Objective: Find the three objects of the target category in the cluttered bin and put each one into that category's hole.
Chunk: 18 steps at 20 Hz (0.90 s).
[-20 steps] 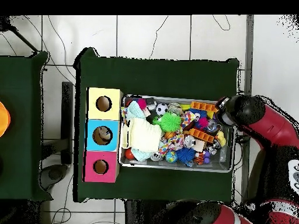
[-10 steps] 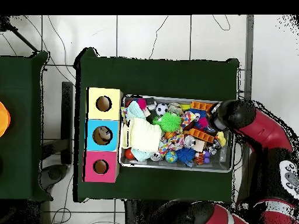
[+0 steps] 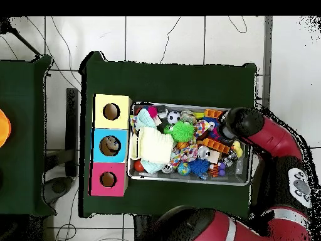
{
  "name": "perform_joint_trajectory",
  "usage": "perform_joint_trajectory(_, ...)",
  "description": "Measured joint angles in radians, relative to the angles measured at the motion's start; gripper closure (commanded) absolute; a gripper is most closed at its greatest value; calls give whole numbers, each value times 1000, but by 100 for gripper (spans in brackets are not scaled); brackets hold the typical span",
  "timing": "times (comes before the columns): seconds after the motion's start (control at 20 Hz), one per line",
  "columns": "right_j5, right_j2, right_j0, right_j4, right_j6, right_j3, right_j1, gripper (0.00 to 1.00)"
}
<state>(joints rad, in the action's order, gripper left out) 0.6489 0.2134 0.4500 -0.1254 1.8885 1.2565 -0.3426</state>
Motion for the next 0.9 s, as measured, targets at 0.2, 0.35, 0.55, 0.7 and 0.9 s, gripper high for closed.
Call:
perform_joint_trajectory(0.2,-52,20,1,-47,32,-48,67,0)
perform_joint_trajectory(0.35,-75,31,5,-71,48,-85,113,0)
perform_joint_trajectory(0.55,-58,52,2,-95,56,-106,134,0)
perform_joint_trajectory(0.7,-45,59,-1,-109,56,-111,139,0)
perform_joint_trajectory(0.9,-40,69,-3,-133,57,-112,143,0)
